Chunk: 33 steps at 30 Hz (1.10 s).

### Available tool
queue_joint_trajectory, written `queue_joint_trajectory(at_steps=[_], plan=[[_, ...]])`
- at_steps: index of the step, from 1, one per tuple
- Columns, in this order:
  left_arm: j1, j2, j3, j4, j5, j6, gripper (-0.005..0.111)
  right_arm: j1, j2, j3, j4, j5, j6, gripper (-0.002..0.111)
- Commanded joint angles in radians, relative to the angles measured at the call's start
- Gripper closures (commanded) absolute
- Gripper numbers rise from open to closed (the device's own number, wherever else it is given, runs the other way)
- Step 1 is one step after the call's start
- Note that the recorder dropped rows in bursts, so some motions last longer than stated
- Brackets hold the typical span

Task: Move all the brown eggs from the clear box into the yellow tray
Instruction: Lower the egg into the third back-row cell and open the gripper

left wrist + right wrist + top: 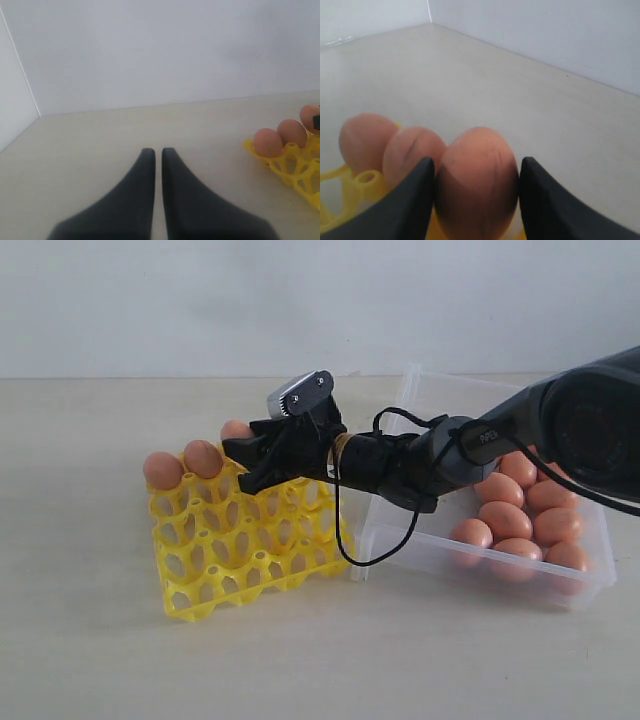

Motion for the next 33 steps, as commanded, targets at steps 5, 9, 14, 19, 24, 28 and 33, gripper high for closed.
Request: queue_joint_trajectory(at_steps=[5, 9, 14, 19, 24, 28, 33], plan=[[-0.008, -0.001, 0.004, 0.000, -0.003, -0.005, 0.103, 0.000, 0.014, -0.003, 0.010, 0.051, -0.018, 0.108], [-0.008, -0.001, 0.004, 0.000, -0.003, -0.005, 0.103, 0.000, 0.014, -0.003, 0.010, 0.051, 0.009, 0.108], [-0.008, -0.001, 0.004, 0.000, -0.003, -0.005, 0.103, 0.000, 0.014, -0.003, -0.006, 0.048, 0.009, 0.108], [-0.008, -0.001, 0.004, 0.000, -0.003, -0.005, 0.103, 0.000, 0.014, -0.003, -0.064, 0.048, 0.009, 0.101], [-0.008, -0.001, 0.004, 0.000, -0.003, -0.005, 0.103, 0.000, 0.014, -0.003, -0.064, 0.050, 0.009, 0.070], [-0.008, -0.001, 0.004, 0.000, -0.003, -0.005, 0.103, 0.000, 0.014, -0.003, -0.062, 0.054, 0.002, 0.060], [-0.008, -0.001, 0.004, 0.000, -0.003, -0.005, 0.103, 0.000, 0.014, -0.003, -0.046, 0.048, -0.016, 0.059]])
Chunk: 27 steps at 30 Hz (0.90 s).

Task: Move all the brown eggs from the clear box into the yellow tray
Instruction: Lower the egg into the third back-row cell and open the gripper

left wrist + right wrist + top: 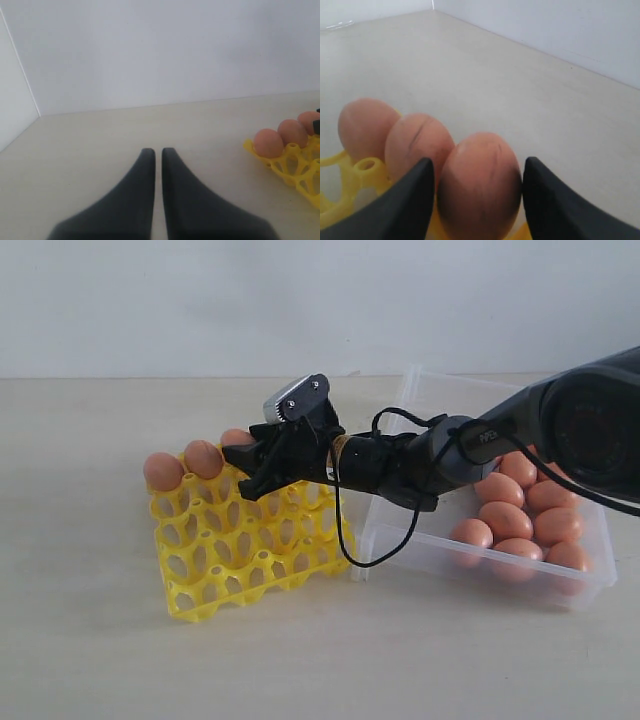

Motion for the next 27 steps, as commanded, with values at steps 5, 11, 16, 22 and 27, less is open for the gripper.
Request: queue_joint_trajectory(at_steps=[5, 11, 16, 22, 27], plan=[[-0.008, -0.001, 0.004, 0.000, -0.003, -0.005, 0.103, 0.000, 0.010, 0.003, -0.008, 0.027, -0.022, 0.059], [-0.008, -0.001, 0.004, 0.000, -0.003, -0.005, 0.103, 0.000, 0.010, 0.003, -0.008, 0.055, -0.001, 0.050], [-0.008, -0.001, 0.004, 0.000, -0.003, -0.005, 0.103, 0.000, 0.010, 0.003, -0.008, 0.092, -0.015, 0.037], [-0.008, -0.001, 0.004, 0.000, -0.003, -0.005, 0.103, 0.000, 0.000, 0.003, -0.016, 0.024, -0.046, 0.037], [-0.008, -0.001, 0.004, 0.000, -0.003, -0.005, 0.103, 0.000, -0.047, 0.003, -0.016, -0.132, -0.043, 0.037]])
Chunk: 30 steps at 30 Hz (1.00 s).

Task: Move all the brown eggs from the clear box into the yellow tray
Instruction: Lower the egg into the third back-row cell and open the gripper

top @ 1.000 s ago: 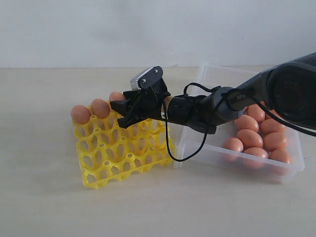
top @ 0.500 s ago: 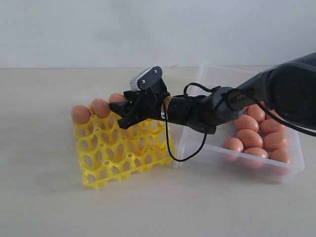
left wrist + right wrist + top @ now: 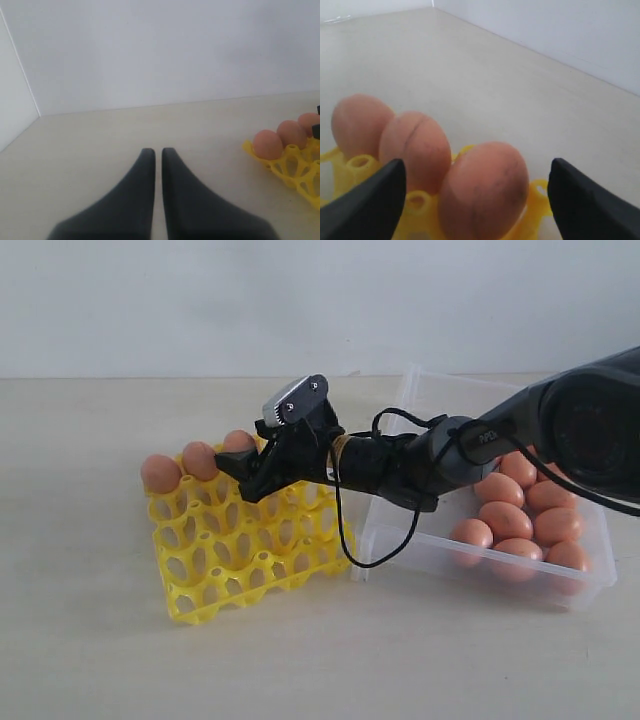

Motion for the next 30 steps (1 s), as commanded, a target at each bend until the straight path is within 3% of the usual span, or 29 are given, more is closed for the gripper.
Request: queue_joint_trajectory(at_steps=[1, 5, 8, 10, 14, 17, 20, 30], plan=[[-0.008, -0.001, 0.004, 0.000, -0.003, -0.005, 0.103, 0.000, -0.064, 0.006, -0.015, -0.146, -0.005, 0.037], [-0.008, -0.001, 0.004, 0.000, -0.003, -0.005, 0.103, 0.000, -0.126, 0.006, -0.021, -0.174, -0.003, 0.037], [-0.008, -0.001, 0.004, 0.000, -0.003, -0.005, 0.103, 0.000, -0.166, 0.006, -0.045, -0.097, 0.027, 0.041], [-0.008, -0.001, 0.004, 0.000, -0.003, -0.005, 0.103, 0.000, -0.189, 0.006, -0.082, 0.032, 0.088, 0.055], [-0.008, -0.001, 0.004, 0.000, -0.003, -0.005, 0.103, 0.000, -0.201, 0.006, -0.150, 0.344, 0.278, 0.108], [-0.008, -0.001, 0.004, 0.000, -0.003, -0.005, 0.103, 0.002, -0.201, 0.006, -0.267, 0.433, 0.406, 0.107], [-0.008, -0.001, 0.004, 0.000, -0.003, -0.005, 0.103, 0.004, -0.201, 0.006, -0.414, 0.362, 0.525, 0.109], [-0.008, -0.001, 0.004, 0.000, -0.003, -0.005, 0.103, 0.051, -0.201, 0.006, -0.419, 0.407, 0.535, 0.109]])
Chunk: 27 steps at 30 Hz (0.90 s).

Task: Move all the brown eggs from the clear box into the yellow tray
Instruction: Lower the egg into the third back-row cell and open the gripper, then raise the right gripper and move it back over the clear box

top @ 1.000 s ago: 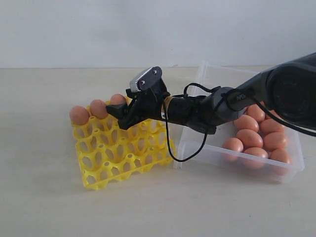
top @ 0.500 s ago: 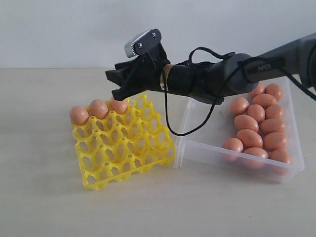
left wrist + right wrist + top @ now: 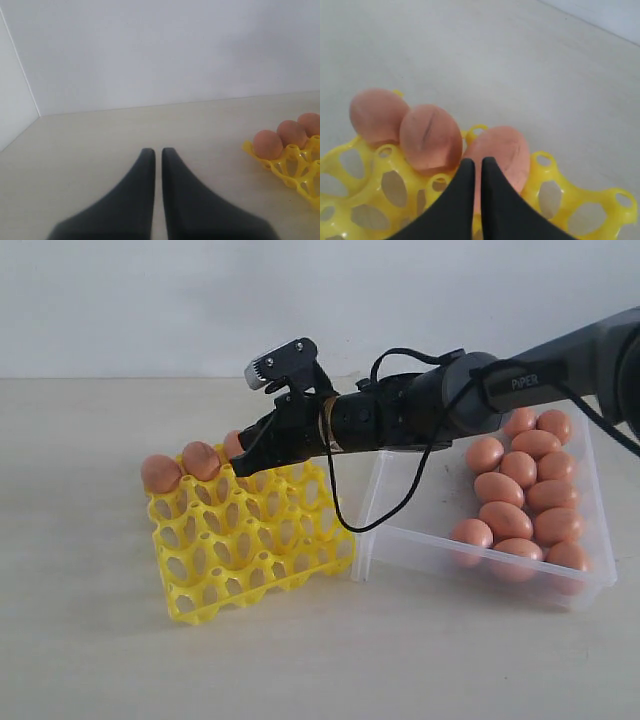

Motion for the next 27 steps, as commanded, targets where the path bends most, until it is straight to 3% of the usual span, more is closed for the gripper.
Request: queue_joint_trajectory(at_steps=[1, 7, 14, 19, 23, 26, 27], plan=[[-0.008, -0.001, 0.004, 0.000, -0.003, -0.005, 0.103, 0.018, -0.007, -0.001, -0.007, 0.071, 0.004, 0.109], [-0.008, -0.001, 0.004, 0.000, -0.003, -0.005, 0.103, 0.018, 0.037, -0.003, -0.008, 0.106, 0.015, 0.109], [-0.008, -0.001, 0.004, 0.000, -0.003, -0.005, 0.103, 0.020, 0.042, -0.001, -0.190, 0.065, 0.151, 0.109], [-0.008, -0.001, 0.004, 0.000, -0.003, -0.005, 0.103, 0.020, -0.061, 0.002, -0.231, 0.119, 0.201, 0.109], [-0.008, -0.001, 0.004, 0.000, -0.003, -0.005, 0.103, 0.018, -0.256, 0.105, -0.283, 0.159, 0.184, 0.109], [-0.008, -0.001, 0.004, 0.000, -0.003, -0.005, 0.103, 0.007, -0.410, 0.240, -0.270, 0.407, 0.142, 0.109], [-0.008, -0.001, 0.004, 0.000, -0.003, -0.005, 0.103, -0.018, -0.442, 0.275, -0.250, 0.385, 0.142, 0.109]])
